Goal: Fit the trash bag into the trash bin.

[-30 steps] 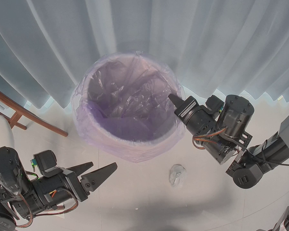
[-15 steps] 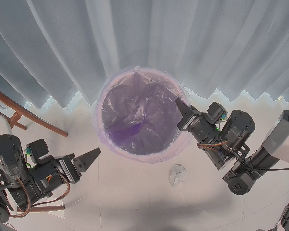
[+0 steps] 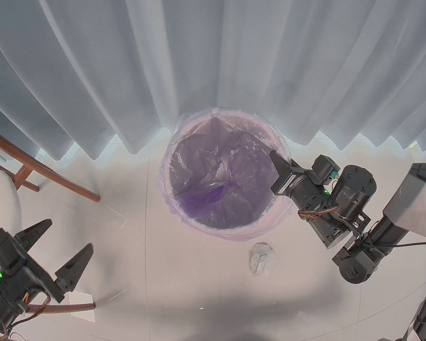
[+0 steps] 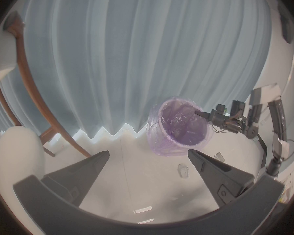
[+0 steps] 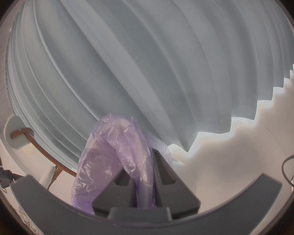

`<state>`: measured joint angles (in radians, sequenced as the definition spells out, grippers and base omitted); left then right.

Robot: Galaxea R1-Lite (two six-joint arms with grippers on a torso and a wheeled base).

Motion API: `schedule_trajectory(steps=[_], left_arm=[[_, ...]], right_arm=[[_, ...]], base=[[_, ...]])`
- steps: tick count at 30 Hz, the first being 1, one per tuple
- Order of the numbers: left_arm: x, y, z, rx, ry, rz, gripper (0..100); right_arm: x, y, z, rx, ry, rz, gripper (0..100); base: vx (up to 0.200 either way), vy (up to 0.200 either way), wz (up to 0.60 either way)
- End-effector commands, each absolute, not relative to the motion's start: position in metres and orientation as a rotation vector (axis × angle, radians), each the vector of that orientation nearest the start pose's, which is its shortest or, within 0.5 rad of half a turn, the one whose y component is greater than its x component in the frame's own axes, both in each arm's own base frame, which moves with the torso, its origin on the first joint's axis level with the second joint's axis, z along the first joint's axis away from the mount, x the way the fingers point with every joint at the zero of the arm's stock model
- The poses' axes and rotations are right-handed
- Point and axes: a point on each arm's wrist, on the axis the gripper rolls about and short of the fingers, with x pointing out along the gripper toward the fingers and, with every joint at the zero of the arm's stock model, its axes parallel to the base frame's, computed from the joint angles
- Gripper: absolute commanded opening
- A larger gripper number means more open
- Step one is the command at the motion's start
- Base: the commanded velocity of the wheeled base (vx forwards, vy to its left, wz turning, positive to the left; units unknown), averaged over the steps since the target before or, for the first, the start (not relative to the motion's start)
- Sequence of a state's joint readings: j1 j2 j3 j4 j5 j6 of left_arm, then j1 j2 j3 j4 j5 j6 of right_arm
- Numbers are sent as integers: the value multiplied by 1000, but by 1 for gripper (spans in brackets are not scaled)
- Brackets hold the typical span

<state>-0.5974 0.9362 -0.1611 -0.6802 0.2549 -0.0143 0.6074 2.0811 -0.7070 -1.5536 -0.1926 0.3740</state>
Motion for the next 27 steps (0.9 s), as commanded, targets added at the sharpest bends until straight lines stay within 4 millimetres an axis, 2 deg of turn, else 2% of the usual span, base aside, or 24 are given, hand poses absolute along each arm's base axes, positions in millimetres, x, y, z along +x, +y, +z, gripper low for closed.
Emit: schedule_trajectory(steps=[1, 4, 7, 8, 11, 17, 27], left_arm=[[31, -14, 136, -120, -32, -355, 100], [20, -7, 125, -134, -3, -340, 100], [-4, 7, 86, -83, 135, -240, 100], [-11, 9, 82, -89, 130, -235, 100], [-26, 9, 85, -125, 19, -274, 100], [-26, 11, 85, -121, 17, -187, 100], [-31, 15, 87, -98, 83, -55, 100]], right_arm=[[295, 205, 96, 426, -12, 449, 0], [294, 209, 93, 442, 5, 458, 0], [291, 211, 92, 461, 16, 468, 0], [291, 211, 91, 461, 21, 469, 0], [290, 212, 76, 444, 67, 462, 0], [297, 227, 37, 452, 160, 472, 0], [309, 236, 9, 466, 231, 568, 0]], base=[[0, 0, 0], [0, 0, 0], [0, 0, 0], [0, 0, 0], [0, 0, 0], [0, 0, 0], [0, 0, 0]])
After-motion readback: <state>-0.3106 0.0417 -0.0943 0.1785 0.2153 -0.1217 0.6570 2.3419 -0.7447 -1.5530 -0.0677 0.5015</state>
